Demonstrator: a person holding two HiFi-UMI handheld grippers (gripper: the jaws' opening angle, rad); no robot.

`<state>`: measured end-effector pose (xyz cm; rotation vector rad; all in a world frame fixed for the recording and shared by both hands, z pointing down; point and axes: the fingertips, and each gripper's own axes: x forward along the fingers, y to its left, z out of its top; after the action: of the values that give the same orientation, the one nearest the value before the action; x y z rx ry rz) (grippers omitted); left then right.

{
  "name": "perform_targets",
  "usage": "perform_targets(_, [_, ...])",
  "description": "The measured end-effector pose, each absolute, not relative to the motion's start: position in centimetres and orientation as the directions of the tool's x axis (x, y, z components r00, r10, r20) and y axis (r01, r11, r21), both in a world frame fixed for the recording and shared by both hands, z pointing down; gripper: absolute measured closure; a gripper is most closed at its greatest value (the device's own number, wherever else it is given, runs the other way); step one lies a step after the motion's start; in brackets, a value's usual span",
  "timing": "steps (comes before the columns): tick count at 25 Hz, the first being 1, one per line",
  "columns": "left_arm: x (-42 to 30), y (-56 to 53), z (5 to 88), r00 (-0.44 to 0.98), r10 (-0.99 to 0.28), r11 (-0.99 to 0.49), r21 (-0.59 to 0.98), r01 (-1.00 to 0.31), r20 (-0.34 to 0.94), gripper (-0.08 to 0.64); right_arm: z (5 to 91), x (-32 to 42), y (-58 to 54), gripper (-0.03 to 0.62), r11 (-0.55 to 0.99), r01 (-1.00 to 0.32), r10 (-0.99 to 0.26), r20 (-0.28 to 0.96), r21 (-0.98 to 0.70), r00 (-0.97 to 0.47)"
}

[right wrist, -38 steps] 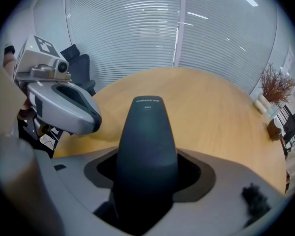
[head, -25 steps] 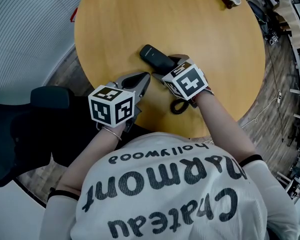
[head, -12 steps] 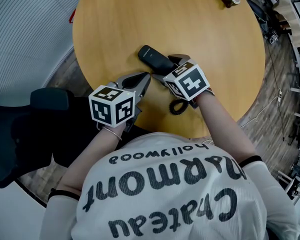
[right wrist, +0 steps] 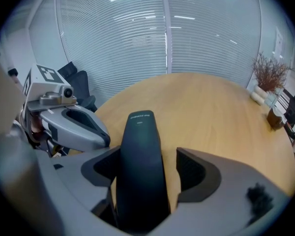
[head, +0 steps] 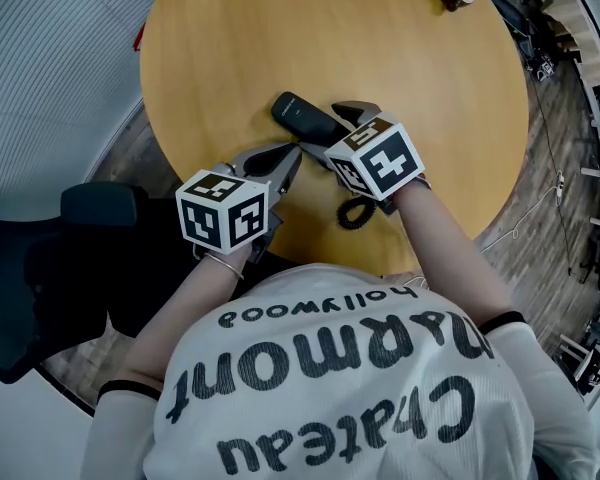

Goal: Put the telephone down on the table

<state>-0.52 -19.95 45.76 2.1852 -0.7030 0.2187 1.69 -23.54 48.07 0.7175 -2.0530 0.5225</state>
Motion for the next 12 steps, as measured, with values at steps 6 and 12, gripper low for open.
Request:
perform_targets(6, [-0.5,-20.2,45.3,0.829,-0.415,-0.546,0.627,-0.556,0.374,0.558,47.6,1.7,-23.7,0.256,0.746,-0.661,-0.299,0.847,-0.08,-0.44])
perform_targets(12, [-1.7,-21.2,44.5,0.802,-0.473,-0.553,0.586,-0.592,0.364,0.558,46.8,1.0,-23.6,0.256,0.733,-0.669,-0.29,0.832,-0.125,-0.473])
